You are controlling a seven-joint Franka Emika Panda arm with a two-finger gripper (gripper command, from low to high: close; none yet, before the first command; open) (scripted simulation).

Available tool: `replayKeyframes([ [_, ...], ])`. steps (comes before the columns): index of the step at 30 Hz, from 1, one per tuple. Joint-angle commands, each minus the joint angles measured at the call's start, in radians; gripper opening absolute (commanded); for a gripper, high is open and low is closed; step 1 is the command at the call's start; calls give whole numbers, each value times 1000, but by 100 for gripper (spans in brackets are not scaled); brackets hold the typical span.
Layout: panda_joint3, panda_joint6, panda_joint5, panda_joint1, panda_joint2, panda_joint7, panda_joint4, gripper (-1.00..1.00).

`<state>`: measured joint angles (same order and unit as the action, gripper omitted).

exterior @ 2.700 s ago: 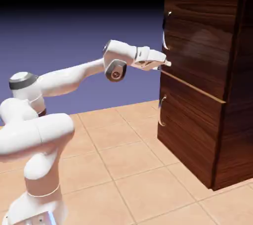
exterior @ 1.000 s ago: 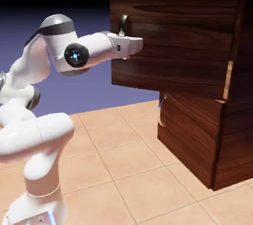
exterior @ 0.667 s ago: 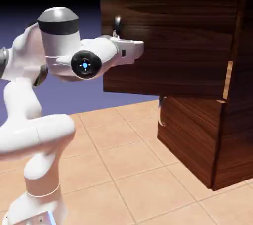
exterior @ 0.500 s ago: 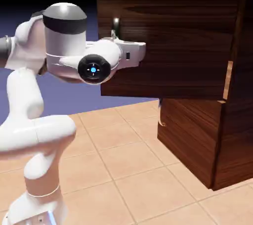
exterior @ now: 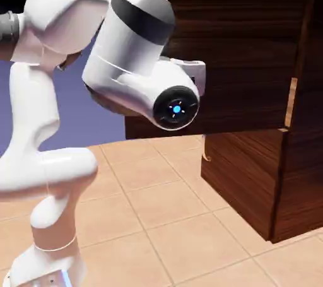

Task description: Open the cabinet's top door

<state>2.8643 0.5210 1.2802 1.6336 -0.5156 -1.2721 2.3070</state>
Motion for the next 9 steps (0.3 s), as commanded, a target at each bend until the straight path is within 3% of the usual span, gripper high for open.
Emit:
replayKeyframes([
  [1, 25, 13, -14, 37, 21, 0, -12, -100],
  [8, 30, -37, -157, 86, 263, -78, -239, -100],
  [9, 30, -37, -157, 86, 263, -78, -239, 100],
])
